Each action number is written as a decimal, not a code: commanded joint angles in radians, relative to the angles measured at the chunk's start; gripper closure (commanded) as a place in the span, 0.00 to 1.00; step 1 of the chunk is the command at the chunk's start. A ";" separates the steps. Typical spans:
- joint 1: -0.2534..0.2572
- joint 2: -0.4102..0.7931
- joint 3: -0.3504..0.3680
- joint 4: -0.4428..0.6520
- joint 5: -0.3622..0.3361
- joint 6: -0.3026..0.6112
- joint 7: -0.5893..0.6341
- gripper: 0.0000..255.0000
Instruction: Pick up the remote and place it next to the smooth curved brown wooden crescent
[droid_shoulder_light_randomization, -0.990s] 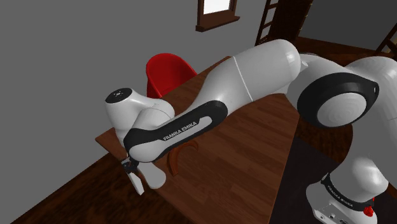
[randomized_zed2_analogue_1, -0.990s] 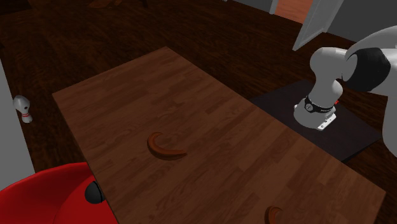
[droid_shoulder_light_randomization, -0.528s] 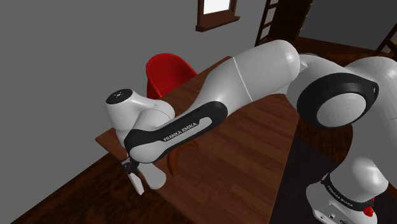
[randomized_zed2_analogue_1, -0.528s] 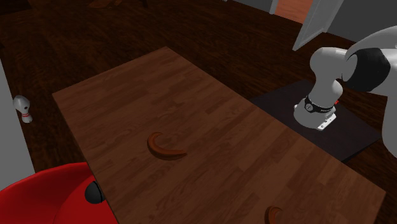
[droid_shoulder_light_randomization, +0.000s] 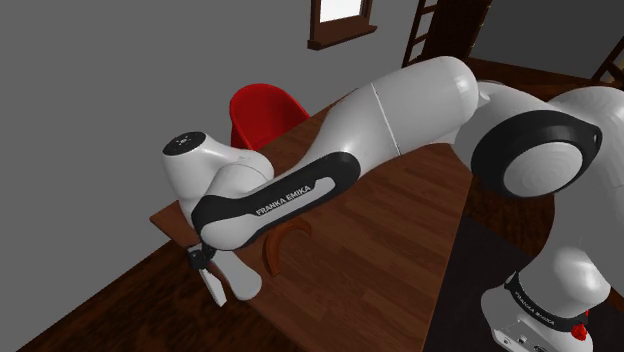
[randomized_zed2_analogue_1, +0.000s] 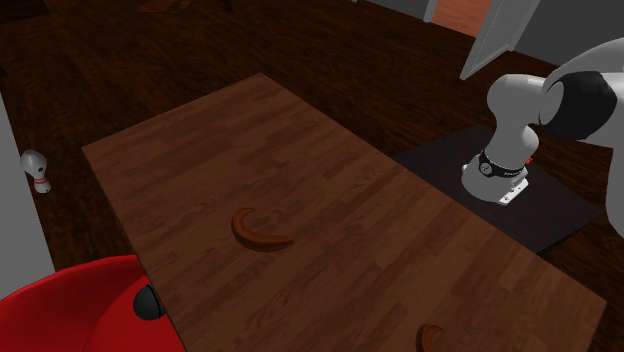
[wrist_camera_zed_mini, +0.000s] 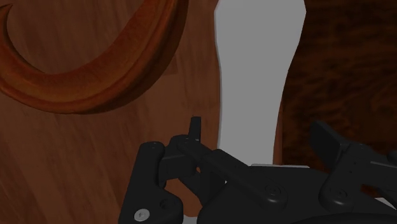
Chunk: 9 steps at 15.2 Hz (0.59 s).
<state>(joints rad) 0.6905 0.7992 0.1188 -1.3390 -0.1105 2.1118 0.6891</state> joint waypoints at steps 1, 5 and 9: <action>0.000 -0.032 0.003 0.008 0.003 -0.040 -0.001 0.00; -0.001 -0.044 0.004 0.015 0.005 -0.059 -0.002 0.00; -0.001 -0.044 0.004 0.015 0.005 -0.059 -0.002 0.00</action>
<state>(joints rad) 0.6899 0.7555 0.1227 -1.3233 -0.1056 2.0525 0.6871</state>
